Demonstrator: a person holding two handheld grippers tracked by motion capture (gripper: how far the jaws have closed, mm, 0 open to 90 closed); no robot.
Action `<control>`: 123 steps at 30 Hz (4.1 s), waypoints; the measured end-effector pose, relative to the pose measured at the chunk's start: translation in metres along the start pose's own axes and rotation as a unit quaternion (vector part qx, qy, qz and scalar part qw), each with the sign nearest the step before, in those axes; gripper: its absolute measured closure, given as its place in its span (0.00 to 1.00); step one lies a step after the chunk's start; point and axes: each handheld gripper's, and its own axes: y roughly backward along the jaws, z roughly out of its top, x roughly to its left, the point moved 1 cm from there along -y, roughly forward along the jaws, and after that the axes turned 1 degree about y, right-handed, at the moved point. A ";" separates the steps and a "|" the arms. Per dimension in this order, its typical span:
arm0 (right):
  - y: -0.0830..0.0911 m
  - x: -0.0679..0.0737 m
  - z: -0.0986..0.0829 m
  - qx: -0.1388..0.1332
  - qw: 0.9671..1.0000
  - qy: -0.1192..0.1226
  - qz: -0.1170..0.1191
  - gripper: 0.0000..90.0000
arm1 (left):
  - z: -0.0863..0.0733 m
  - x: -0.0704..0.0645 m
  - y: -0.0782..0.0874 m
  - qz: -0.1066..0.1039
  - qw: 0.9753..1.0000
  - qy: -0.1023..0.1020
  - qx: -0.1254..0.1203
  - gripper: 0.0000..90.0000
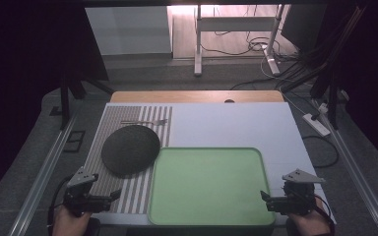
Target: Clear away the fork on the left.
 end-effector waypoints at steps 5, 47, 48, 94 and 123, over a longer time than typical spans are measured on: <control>0.001 0.001 0.000 -0.004 1.000 0.007 -0.002 0.00 | 0.000 0.001 0.000 -0.002 1.000 0.000 -0.002 0.00; 0.000 0.001 0.000 0.002 1.000 0.007 0.003 0.00 | 0.017 0.010 -0.023 -0.042 0.999 -0.010 0.020 0.00; 0.000 0.001 0.000 0.002 1.000 0.007 0.003 0.00 | 0.018 0.010 -0.024 -0.042 0.999 -0.012 0.021 0.00; -0.004 0.004 0.000 0.022 1.000 0.022 -0.003 0.00 | 0.082 0.053 -0.094 -0.041 0.998 -0.005 0.042 0.00; -0.006 0.005 0.001 0.033 0.999 0.028 0.000 0.00 | 0.116 0.097 -0.141 -0.011 0.998 0.032 0.056 0.01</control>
